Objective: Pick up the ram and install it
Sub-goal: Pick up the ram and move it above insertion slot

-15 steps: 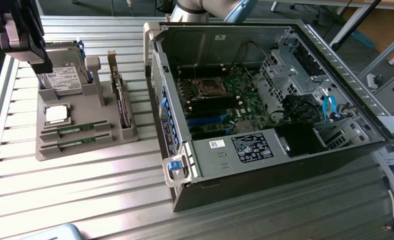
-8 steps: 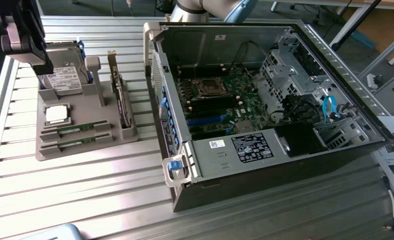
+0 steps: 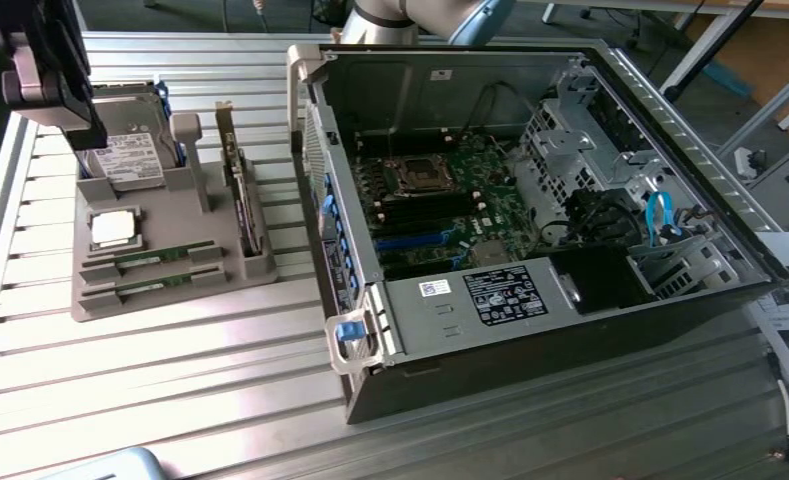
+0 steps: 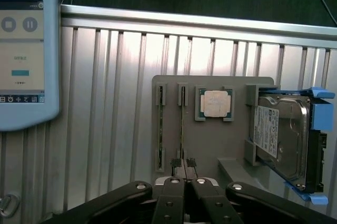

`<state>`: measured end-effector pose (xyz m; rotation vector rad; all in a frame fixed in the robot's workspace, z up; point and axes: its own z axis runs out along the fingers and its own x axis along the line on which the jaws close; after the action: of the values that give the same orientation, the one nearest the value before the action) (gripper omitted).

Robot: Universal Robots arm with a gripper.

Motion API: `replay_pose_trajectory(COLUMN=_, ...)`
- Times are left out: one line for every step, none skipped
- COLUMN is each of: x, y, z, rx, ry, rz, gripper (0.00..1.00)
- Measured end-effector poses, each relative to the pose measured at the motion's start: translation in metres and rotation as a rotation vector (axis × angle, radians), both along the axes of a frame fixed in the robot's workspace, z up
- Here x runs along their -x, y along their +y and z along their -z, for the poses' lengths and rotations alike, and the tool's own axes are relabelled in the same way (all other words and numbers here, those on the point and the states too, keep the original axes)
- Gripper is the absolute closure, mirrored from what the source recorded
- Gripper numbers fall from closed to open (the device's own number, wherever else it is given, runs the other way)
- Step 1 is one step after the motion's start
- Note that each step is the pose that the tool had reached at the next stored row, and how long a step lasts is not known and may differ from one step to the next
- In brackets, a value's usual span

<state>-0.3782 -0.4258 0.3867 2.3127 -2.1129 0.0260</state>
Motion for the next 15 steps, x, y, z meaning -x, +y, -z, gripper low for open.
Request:
replay_pose_trajectory(x=0.0000, y=0.0000, z=0.0004, rx=-0.0001, ry=-0.0001, rz=0.000, gripper=0.89)
replay_pose_trajectory(x=0.0000, y=0.0000, z=0.0009, rx=-0.0001, ry=-0.0002, rz=0.000, gripper=0.89)
replay_pose_trajectory(x=0.0000, y=0.0000, z=0.0017, rx=-0.0001, ry=-0.0001, rz=0.000, gripper=0.89)
replay_pose_trajectory(x=0.0000, y=0.0000, z=0.0024, rx=0.0000, ry=-0.0001, rz=0.000, gripper=0.89)
replay_pose_trajectory(x=0.0000, y=0.0000, z=0.0030, rx=0.0000, ry=-0.0001, rz=0.000, gripper=0.89)
replay_pose_trajectory(x=0.0000, y=0.0000, z=0.0034, rx=0.0000, ry=0.0000, rz=0.000, gripper=0.89)
replay_pose_trajectory(x=0.0000, y=0.0000, z=0.0040, rx=0.0000, ry=0.0000, rz=0.000, gripper=0.89)
replay_pose_trajectory(x=0.0000, y=0.0000, z=0.0044, rx=0.0000, ry=0.0000, rz=0.000, gripper=0.89)
replay_pose_trajectory(x=0.0000, y=0.0000, z=0.0047, rx=0.0000, ry=0.0000, rz=0.000, gripper=0.89)
replay_pose_trajectory(x=0.0000, y=0.0000, z=0.0049, rx=0.0000, ry=0.0000, rz=0.000, gripper=0.89)
replay_pose_trajectory(x=0.0000, y=0.0000, z=0.0050, rx=0.0001, ry=0.0001, rz=0.000, gripper=0.89)
replay_pose_trajectory(x=0.0000, y=0.0000, z=0.0051, rx=0.0000, ry=0.0000, rz=0.000, gripper=0.89)
replay_pose_trajectory(x=0.0000, y=0.0000, z=0.0051, rx=0.0000, ry=0.0000, rz=0.000, gripper=0.89)
replay_pose_trajectory(x=0.0000, y=0.0000, z=0.0051, rx=0.0000, ry=0.0000, rz=0.000, gripper=0.89)
replay_pose_trajectory(x=0.0000, y=0.0000, z=0.0051, rx=0.0000, ry=0.0000, rz=0.000, gripper=0.89)
